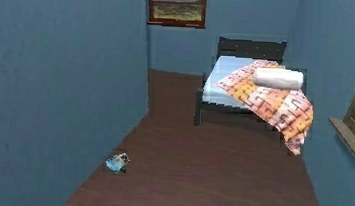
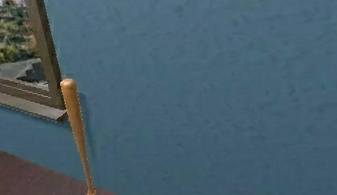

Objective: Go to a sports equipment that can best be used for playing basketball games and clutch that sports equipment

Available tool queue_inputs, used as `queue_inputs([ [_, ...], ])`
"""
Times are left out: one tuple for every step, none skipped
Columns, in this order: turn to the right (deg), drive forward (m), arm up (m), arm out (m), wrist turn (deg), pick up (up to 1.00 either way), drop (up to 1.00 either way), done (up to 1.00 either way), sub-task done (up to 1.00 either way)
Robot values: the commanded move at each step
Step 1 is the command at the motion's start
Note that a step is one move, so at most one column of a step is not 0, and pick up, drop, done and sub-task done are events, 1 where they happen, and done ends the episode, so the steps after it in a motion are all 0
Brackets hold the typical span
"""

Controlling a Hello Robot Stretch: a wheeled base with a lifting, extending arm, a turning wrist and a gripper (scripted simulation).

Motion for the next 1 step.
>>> queue_inputs([
  [-3.0,0.00,0.00,0.00,0.0,0.00,0.00,0.00,0.00],
])
